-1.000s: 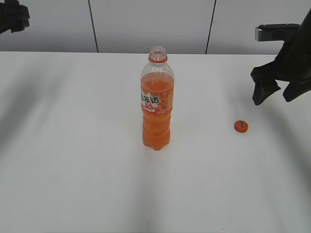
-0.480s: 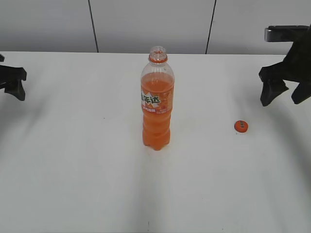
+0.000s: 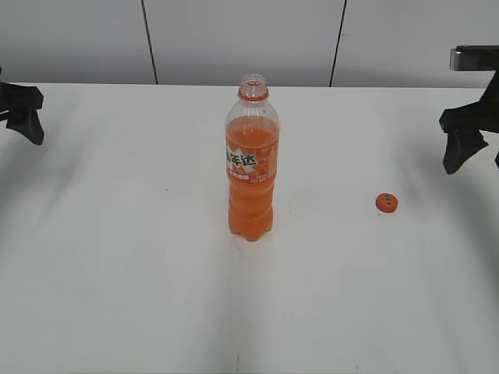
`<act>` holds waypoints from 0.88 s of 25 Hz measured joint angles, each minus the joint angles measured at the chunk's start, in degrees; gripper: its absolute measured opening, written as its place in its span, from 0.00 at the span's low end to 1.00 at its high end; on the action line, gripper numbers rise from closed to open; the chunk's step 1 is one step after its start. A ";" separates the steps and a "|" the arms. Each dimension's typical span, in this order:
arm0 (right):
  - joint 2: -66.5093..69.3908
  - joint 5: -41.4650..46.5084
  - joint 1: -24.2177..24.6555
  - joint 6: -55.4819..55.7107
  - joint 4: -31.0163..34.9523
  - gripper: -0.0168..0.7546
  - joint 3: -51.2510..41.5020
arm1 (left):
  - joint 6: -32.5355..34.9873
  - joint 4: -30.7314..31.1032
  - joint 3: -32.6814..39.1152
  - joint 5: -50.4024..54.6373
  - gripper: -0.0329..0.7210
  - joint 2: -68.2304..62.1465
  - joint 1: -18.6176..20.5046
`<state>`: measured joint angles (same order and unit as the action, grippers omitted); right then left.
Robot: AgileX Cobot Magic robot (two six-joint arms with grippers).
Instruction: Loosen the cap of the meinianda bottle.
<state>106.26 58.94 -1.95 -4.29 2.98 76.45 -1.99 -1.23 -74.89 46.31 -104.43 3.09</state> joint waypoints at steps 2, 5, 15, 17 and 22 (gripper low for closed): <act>-0.11 0.09 0.00 0.02 0.00 0.79 0.00 | 0.11 0.00 -0.26 1.02 0.83 0.20 0.00; -1.54 0.42 0.00 0.08 -0.42 0.79 0.00 | 0.16 0.24 -0.31 1.81 0.83 1.66 0.00; -12.91 3.71 -0.07 -0.37 -1.67 0.79 0.04 | 0.80 1.54 -0.31 5.53 0.83 15.90 0.00; -15.31 4.44 -0.07 -0.81 -1.67 0.79 0.04 | 1.18 1.77 -0.31 6.64 0.83 19.47 0.00; -21.72 6.48 -0.07 -1.09 -1.67 0.79 0.04 | 1.99 1.93 -0.31 10.16 0.83 28.45 0.00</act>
<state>84.54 65.42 -2.02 -5.38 1.31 76.50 0.00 0.70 -75.20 56.48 -75.98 3.09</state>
